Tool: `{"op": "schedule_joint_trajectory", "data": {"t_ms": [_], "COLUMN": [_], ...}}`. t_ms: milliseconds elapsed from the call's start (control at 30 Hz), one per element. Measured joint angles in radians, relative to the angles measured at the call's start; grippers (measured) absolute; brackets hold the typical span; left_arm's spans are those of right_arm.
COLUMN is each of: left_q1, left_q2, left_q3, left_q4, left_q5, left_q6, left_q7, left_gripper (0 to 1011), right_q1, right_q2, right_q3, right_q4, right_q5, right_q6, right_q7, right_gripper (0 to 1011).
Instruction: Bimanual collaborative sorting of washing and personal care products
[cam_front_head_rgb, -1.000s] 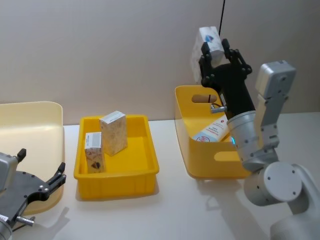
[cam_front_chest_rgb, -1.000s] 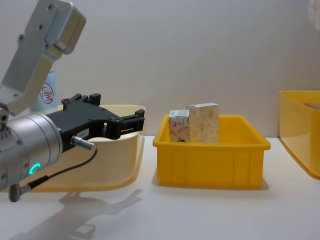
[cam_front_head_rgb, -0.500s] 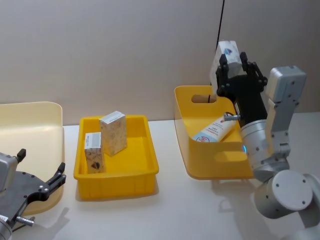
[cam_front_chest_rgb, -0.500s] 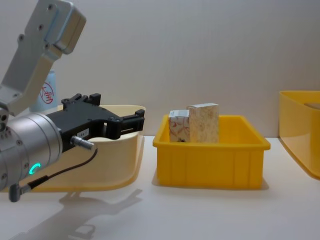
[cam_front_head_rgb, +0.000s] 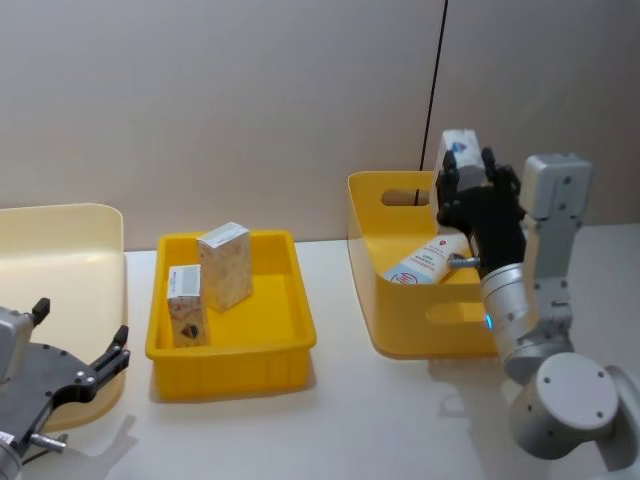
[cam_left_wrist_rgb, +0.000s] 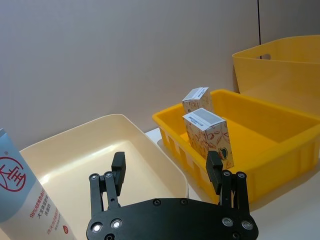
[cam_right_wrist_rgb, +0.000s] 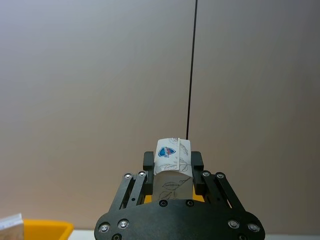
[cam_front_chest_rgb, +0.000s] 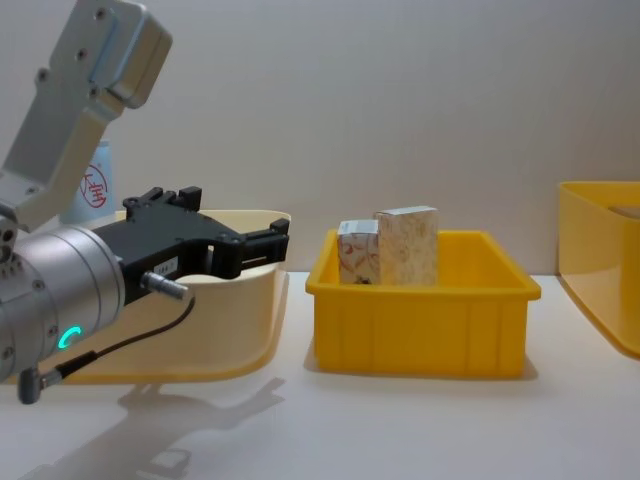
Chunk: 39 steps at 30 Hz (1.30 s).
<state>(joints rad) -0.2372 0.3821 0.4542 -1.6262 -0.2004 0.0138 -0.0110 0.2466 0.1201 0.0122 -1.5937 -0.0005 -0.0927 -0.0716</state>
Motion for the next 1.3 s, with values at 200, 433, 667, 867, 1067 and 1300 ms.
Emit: {"op": "schedule_joint_trajectory", "data": {"t_ms": [200, 433, 667, 867, 1067, 1300], "left_q1": [0.0, 0.0, 0.0, 0.0, 0.0, 0.0], "left_q2": [0.0, 0.0, 0.0, 0.0, 0.0, 0.0], "left_q3": [0.0, 0.0, 0.0, 0.0, 0.0, 0.0], "left_q4": [0.0, 0.0, 0.0, 0.0, 0.0, 0.0], "left_q5": [0.0, 0.0, 0.0, 0.0, 0.0, 0.0], "left_q6": [0.0, 0.0, 0.0, 0.0, 0.0, 0.0], "left_q7": [0.0, 0.0, 0.0, 0.0, 0.0, 0.0], "left_gripper": [1003, 1003, 1003, 1003, 1003, 1003], "right_q1": [-0.005, -0.01, -0.011, -0.01, -0.007, -0.006], "right_q2": [-0.009, -0.019, -0.031, -0.04, -0.048, -0.052], "right_q3": [0.003, 0.005, 0.004, 0.004, 0.003, 0.003], "right_q4": [0.025, 0.053, 0.081, 0.097, 0.11, 0.116], "right_q5": [-0.007, -0.014, -0.023, -0.03, -0.036, -0.039], "right_q6": [0.028, 0.052, 0.07, 0.078, 0.082, 0.085], "right_q7": [-0.003, -0.004, -0.004, -0.005, -0.006, -0.007], "right_gripper": [425, 425, 425, 425, 431, 591]}}
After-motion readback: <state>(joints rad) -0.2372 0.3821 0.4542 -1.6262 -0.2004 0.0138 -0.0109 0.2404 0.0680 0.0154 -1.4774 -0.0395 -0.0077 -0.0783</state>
